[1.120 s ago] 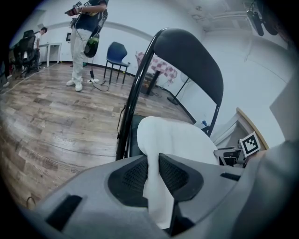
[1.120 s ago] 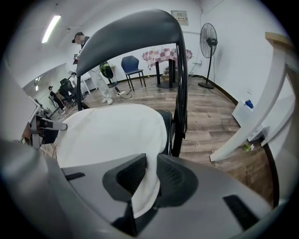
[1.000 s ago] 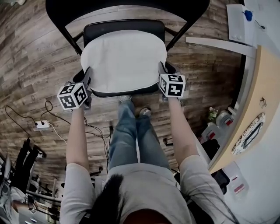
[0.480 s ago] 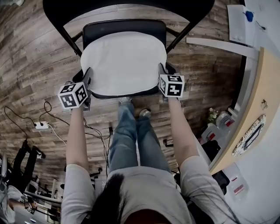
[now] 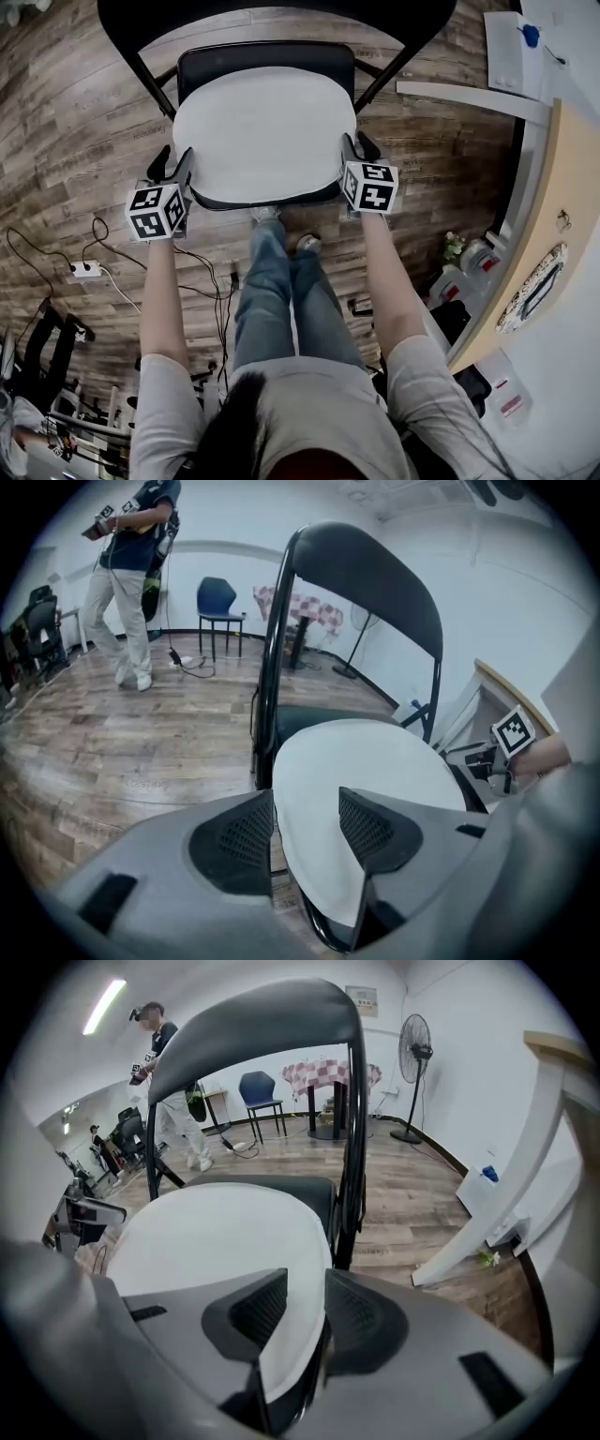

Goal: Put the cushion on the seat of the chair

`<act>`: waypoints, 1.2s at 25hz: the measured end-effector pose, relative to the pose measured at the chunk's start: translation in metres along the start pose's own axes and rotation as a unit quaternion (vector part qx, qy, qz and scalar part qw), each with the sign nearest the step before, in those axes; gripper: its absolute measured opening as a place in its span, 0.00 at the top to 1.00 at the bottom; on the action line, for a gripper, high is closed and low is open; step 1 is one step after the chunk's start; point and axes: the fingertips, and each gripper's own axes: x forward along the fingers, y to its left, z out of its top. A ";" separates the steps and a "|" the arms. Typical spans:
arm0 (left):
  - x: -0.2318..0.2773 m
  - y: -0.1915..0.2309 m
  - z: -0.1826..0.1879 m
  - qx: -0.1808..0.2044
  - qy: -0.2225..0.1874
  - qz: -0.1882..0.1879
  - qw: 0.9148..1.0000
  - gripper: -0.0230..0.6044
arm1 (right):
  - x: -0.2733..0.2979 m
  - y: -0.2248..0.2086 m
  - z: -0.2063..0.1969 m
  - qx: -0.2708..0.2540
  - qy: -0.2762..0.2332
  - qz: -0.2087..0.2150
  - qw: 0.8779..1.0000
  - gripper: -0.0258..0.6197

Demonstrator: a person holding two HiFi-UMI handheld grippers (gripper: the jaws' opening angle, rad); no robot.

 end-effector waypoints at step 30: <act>-0.212 -0.120 0.105 0.049 -0.226 0.007 0.973 0.94 | -0.220 0.106 0.115 -0.093 -0.214 0.102 0.967 0.93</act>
